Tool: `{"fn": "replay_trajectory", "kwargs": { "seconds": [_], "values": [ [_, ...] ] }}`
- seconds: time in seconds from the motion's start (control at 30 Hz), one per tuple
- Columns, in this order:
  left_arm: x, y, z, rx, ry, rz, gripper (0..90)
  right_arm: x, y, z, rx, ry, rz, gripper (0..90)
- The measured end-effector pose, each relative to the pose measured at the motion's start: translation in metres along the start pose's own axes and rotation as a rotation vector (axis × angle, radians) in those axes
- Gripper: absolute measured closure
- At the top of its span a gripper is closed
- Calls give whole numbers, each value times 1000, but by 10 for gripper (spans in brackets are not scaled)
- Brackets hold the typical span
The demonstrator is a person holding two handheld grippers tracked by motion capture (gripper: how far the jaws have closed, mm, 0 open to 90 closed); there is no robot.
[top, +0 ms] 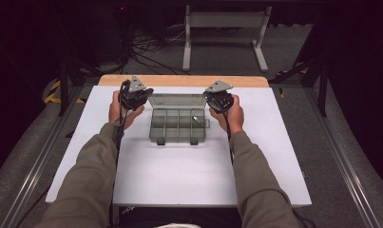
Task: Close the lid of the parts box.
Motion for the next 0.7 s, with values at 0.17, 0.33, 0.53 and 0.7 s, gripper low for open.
{"fn": "replay_trajectory", "kwargs": {
  "seconds": [0.17,0.33,0.53,0.7],
  "values": [
    [-4,2,-3,0,-5,22,896,-1,-2,-2,6,5,-8,900],
    [-6,6,-4,-2,-1,29,896,-3,-4,-5,5,-1,-5,900],
    [-7,9,-6,16,0,47,896,-6,-5,-8,11,-11,-3,900],
    [-8,10,-6,15,11,36,895,-9,-7,-11,15,-5,2,900]
  ]
}}
Point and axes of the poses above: each handheld gripper's, and its own axes: z roughly forward along the jaws, x roughly out of its top, y roughly to its right, the point moved 7 cm from there along z, roughly forward along the jaws, and after that the axes turned 7 degrees about -x, right-handed, at the moved point
